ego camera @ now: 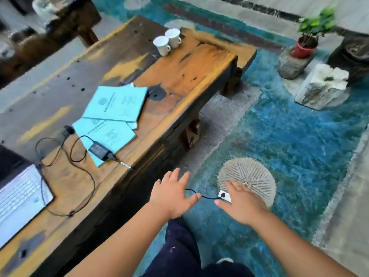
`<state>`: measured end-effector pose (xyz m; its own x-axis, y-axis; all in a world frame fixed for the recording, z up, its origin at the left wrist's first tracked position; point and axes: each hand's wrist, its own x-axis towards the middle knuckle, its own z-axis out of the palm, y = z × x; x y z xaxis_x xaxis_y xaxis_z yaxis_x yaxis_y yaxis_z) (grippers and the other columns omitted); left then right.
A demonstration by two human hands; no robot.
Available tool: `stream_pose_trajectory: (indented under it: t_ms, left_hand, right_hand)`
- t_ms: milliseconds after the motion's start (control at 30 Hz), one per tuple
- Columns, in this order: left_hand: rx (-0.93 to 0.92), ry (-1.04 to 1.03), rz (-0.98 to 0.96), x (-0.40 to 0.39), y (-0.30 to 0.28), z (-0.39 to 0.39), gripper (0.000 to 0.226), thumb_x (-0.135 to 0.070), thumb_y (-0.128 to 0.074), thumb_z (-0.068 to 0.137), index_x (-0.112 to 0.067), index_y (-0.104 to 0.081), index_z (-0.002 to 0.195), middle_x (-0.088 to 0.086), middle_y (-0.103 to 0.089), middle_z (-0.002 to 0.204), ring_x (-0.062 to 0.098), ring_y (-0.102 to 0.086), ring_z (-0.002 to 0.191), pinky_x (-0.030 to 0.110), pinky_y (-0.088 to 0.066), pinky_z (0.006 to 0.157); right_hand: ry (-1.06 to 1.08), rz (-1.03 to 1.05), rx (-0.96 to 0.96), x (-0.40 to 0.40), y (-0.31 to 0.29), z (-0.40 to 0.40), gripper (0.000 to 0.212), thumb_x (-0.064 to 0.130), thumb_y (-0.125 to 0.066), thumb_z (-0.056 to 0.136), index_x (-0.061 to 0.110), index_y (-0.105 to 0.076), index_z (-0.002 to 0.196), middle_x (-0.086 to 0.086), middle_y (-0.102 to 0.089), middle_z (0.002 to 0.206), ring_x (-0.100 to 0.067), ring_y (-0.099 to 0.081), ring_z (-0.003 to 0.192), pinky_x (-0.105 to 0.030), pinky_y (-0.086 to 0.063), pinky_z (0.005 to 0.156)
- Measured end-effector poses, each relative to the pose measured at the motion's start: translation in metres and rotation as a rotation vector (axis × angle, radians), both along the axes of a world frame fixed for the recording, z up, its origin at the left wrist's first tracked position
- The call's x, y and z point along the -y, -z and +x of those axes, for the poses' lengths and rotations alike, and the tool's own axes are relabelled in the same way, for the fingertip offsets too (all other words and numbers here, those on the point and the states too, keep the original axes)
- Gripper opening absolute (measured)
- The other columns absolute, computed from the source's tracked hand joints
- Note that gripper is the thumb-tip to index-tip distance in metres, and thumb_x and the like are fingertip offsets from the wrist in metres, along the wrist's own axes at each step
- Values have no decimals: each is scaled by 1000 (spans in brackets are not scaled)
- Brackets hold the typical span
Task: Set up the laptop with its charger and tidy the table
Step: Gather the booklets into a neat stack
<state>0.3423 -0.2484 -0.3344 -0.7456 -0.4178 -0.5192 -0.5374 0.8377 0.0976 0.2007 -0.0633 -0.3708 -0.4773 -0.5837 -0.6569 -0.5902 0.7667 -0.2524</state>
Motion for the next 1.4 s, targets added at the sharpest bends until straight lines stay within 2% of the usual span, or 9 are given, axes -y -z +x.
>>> stream_pose_trajectory:
  t_ms: [133, 233, 433, 567, 900, 1100, 1200, 1300, 1400]
  left_hand:
    - [-45, -156, -30, 26, -45, 53, 90, -84, -21, 77, -38, -10, 154, 3, -11, 164, 28, -14, 149, 49, -24, 117]
    - [-85, -254, -46, 56, -61, 84, 89, -83, -22, 78, -38, -11, 154, 3, -14, 164, 28, -19, 148, 49, -27, 115]
    - [-160, -407, -55, 125, -63, 128, 85, -79, -28, 77, -34, -22, 149, 5, -27, 158, 30, -29, 142, 46, -33, 111]
    - [-145, -460, -7, 172, -51, 144, 91, -82, -23, 74, -35, -18, 151, 6, -19, 162, 30, -20, 146, 48, -29, 114]
    - [-84, -435, 75, 240, -34, 129, 89, -80, -22, 80, -31, -13, 154, 5, -17, 162, 32, -22, 145, 52, -33, 111]
    - [-17, -472, 148, 261, -16, 86, 83, -75, -27, 85, -34, -7, 154, 3, -9, 164, 30, -17, 148, 52, -29, 114]
    - [-37, -580, 175, 282, 1, 53, 82, -73, -30, 87, -33, -8, 155, 4, -8, 165, 31, -17, 148, 49, -26, 116]
    - [-57, -729, 190, 302, 18, 13, 80, -71, -33, 89, -31, -11, 155, 5, -10, 164, 30, -17, 148, 50, -25, 117]
    - [-39, -859, 269, 306, 30, -18, 78, -67, -37, 91, -30, -13, 155, 6, -11, 164, 30, -17, 148, 48, -24, 117]
  right_hand:
    - [-168, -77, -44, 51, -42, 24, 88, 74, -36, 84, 27, -10, 154, 4, -9, 163, -18, -19, 147, -40, -25, 115]
    - [-282, -125, -53, 96, -60, 37, 87, 71, -38, 85, 26, -9, 154, 3, -10, 163, -17, -17, 147, -43, -25, 115]
    - [-484, -108, -103, 185, -75, 64, 85, 69, -38, 87, 26, -9, 154, 3, -13, 162, -18, -21, 146, -42, -30, 112]
    - [-540, -80, -105, 242, -77, 74, 84, 68, -39, 87, 27, -8, 154, 3, -13, 162, -18, -23, 145, -42, -32, 111]
    - [-483, -58, -73, 310, -79, 53, 80, 66, -40, 88, 29, -11, 153, 9, -18, 161, -21, -32, 141, -44, -40, 104]
    - [-466, -20, -39, 352, -56, 2, 81, 71, -40, 82, 32, -18, 149, 4, -38, 152, -23, -42, 134, -46, -44, 97]
    - [-436, -37, 97, 387, -29, -30, 74, 69, -44, 76, 29, -33, 138, -2, -53, 139, -26, -50, 123, -40, -45, 91]
    - [-277, -61, 338, 433, -6, -66, 67, 61, -56, 80, 28, -41, 137, -4, -50, 141, -23, -48, 126, -31, -38, 91]
    - [-171, -43, 417, 471, 9, -99, 67, 52, -62, 82, 25, -42, 140, -5, -49, 142, -23, -48, 125, -33, -39, 98]
